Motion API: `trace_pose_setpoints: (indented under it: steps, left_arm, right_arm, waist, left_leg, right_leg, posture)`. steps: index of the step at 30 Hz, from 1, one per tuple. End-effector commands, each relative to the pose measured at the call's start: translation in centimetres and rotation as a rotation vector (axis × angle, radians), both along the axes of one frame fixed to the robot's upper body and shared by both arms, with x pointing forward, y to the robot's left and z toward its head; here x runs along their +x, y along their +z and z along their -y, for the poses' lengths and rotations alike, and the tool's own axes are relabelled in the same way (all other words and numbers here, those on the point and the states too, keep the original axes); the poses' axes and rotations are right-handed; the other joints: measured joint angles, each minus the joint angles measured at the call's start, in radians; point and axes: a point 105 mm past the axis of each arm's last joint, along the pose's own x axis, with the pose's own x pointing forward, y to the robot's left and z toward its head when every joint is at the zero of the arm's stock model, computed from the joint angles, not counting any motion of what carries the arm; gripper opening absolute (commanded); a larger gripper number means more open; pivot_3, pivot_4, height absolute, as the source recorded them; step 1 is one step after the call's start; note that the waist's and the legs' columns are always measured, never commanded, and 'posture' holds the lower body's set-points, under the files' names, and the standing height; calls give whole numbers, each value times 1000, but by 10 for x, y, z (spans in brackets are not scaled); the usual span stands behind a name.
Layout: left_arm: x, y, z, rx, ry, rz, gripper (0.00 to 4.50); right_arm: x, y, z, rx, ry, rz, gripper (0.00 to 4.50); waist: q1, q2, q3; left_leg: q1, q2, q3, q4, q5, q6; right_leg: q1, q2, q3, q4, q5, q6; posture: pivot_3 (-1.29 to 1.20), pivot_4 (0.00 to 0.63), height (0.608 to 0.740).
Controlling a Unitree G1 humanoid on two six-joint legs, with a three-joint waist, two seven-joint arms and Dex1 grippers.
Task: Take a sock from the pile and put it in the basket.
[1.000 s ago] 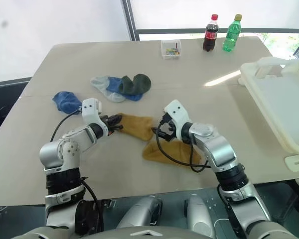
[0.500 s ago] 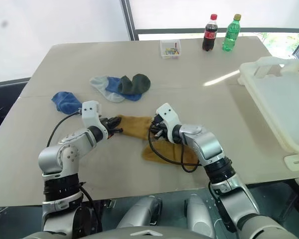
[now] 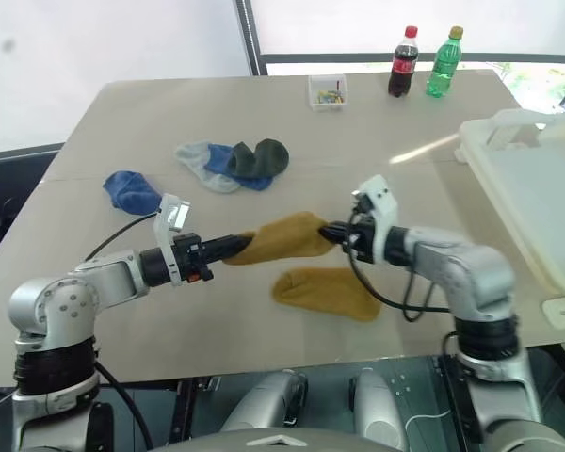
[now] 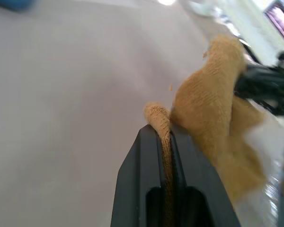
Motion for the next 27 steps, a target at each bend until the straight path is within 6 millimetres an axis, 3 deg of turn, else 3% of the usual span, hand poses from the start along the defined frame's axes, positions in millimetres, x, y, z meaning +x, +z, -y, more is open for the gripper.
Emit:
trace_pose_setpoints:
  steps: [1, 5, 20, 26, 27]
  left_arm:
    - [-11, 3, 22, -5, -133, -19, 0]
    - [-11, -8, 37, 35, -185, -47, 0]
    - [6, -33, 57, 269, -238, 106, 0]
    - [0, -38, 64, 257, -282, 111, 0]
    - [-1, -37, 65, 246, -291, 108, 578]
  right_arm:
    - [-36, 13, 15, -47, 62, 36, 21]
    - [-55, -1, 37, -170, -17, 7, 21]
    - [-74, -37, 49, -311, -145, -28, 21]
    - [-76, -50, 53, -353, -174, -6, 21]
    - [-76, -52, 53, -362, -176, -4, 0]
  waist:
    - [0, 0, 0]
    - [-4, 0, 0]
    - [13, 0, 0]
    - [24, 0, 0]
    - [24, 0, 0]
  left_leg:
    - [0, 0, 0, -1, 0, 0]
    - [1, 1, 1, -2, 0, 0]
    - [1, 1, 2, -1, 0, 0]
    - [1, 1, 2, -1, 0, 0]
    - [1, 1, 2, -1, 0, 0]
  right_leg:
    - [0, -1, 0, 0, 0, 0]
    - [0, 0, 1, 1, 0, 0]
    - [0, -1, 1, 1, 0, 0]
    - [1, -1, 1, 0, 0, 0]
    - [1, -1, 1, 0, 0, 0]
  posture:
    - [0, 150, 740]
    - [0, 150, 740]
    - [0, 150, 740]
    - [0, 150, 740]
    - [0, 150, 740]
